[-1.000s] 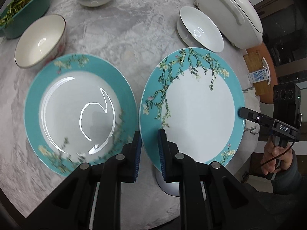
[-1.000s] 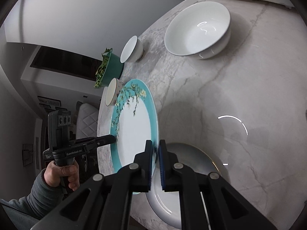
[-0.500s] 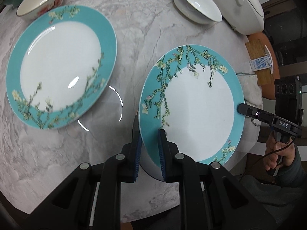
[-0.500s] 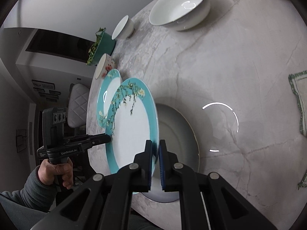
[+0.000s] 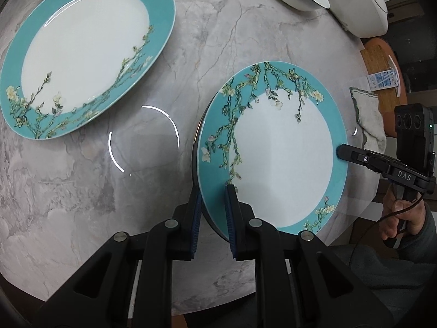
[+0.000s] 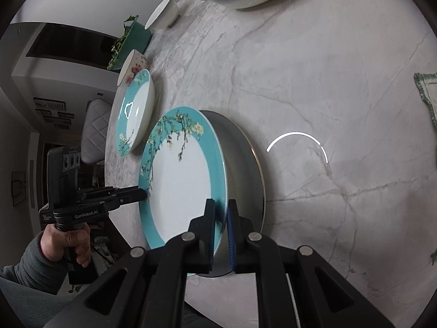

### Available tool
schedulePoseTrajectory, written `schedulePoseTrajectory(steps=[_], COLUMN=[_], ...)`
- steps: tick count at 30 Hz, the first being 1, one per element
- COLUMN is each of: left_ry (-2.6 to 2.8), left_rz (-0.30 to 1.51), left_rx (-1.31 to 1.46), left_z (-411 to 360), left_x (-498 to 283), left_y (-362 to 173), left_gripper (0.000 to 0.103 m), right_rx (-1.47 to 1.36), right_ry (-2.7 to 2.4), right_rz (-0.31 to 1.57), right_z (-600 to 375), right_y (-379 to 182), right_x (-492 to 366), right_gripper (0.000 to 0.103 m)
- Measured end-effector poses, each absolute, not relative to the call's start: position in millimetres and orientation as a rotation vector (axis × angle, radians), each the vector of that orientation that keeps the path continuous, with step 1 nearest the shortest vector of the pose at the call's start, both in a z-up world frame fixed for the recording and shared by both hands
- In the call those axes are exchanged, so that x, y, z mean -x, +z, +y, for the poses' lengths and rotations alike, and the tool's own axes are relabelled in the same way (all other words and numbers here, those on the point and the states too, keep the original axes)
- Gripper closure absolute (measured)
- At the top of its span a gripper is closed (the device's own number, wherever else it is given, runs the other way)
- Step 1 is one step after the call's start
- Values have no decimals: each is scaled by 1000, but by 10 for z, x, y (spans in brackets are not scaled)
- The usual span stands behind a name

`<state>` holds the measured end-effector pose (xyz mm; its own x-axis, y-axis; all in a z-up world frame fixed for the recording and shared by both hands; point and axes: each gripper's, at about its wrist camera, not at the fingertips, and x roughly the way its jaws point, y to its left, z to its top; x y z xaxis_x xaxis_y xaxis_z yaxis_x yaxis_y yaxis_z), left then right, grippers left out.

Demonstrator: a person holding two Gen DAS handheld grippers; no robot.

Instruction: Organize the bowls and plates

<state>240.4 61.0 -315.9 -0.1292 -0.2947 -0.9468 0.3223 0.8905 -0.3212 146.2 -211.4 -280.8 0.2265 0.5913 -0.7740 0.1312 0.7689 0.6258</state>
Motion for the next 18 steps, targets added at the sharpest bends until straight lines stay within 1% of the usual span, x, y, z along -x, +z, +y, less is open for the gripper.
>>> schedulePoseTrajectory(steps=[5,10,18], left_ry=[-530,-533,-528], left_rz=[1623,1617,1574], left_rx=[-24,-39,-161], left_z=[592,580,381], left_x=[-2415,-2408,-2349], left_y=[-3250,-3225,-3196], left_gripper=[88,88,88], right_rx=[-646,-622,-571], right_ry=[343,335,317], right_rz=[1336,1341,1357], right_z=[-2087,-2080,-2050], right_y=[-2826,-2823,-2846], right_x=[-1477,-1464,-1439], right_gripper=[92,92,91])
